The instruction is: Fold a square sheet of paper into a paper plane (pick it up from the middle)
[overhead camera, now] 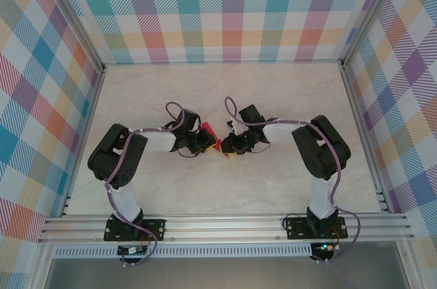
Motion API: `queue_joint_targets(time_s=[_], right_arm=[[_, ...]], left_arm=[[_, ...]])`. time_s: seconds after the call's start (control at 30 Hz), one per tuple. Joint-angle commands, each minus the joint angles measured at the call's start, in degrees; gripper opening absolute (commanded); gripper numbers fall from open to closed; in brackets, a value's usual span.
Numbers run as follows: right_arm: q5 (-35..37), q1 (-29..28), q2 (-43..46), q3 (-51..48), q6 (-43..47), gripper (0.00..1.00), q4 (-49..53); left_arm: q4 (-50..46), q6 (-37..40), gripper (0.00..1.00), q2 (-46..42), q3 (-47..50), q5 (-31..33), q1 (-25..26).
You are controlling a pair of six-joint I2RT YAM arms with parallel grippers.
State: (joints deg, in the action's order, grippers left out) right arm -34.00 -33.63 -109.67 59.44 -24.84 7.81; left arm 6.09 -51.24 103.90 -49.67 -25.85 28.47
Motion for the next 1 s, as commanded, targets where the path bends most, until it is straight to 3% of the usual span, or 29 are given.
queue_joint_targets(time_s=[0.0,0.63,0.97], right_arm=[[2.08,-0.74,-1.02,2.07,2.94,0.24,0.75],[4.99,-2.23,-4.01,4.11,5.56,0.22,0.20],[3.36,-2.15,-3.54,3.24,3.30,0.00,-2.31]], left_arm=[[-2.22,-0.22,0.15,1.04,-0.89,1.94,0.54],[-3.45,-0.23,0.15,0.87,-2.14,1.94,0.54],[-3.25,0.26,0.17,-2.29,-2.79,1.50,0.54]])
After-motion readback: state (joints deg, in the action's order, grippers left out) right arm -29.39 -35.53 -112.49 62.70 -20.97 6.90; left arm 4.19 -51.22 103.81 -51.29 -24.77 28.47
